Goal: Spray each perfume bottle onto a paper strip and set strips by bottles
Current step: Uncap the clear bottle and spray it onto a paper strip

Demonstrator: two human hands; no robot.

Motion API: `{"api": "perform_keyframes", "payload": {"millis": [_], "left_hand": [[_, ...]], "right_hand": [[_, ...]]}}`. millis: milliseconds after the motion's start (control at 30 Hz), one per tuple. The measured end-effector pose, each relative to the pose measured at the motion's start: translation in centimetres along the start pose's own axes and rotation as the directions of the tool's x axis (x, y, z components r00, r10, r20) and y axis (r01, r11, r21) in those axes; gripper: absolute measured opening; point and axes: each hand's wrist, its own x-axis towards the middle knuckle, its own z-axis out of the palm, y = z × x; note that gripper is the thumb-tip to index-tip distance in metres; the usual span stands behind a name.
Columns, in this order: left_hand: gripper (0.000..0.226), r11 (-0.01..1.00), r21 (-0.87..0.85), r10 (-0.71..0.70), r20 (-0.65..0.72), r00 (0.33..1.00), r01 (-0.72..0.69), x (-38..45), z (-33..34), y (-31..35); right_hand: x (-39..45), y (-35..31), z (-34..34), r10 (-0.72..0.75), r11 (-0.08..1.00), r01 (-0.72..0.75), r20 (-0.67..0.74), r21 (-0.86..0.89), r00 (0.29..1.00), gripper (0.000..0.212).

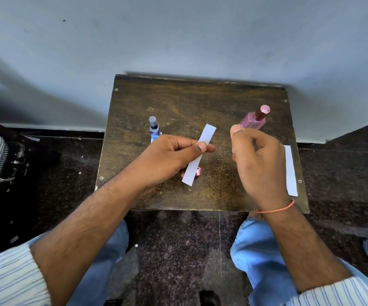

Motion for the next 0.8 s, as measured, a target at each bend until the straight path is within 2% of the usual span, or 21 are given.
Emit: {"api": "perform_keyframes", "payload": {"millis": [800], "left_hand": [[0.028,1.0,0.003,-0.008,0.002,1.0,0.008,-0.2,0.14,0.37]], "right_hand": [[-0.01,-0.01,-0.36,-0.043,0.999,0.043,0.0,-0.009,0.999,0.056]]}}
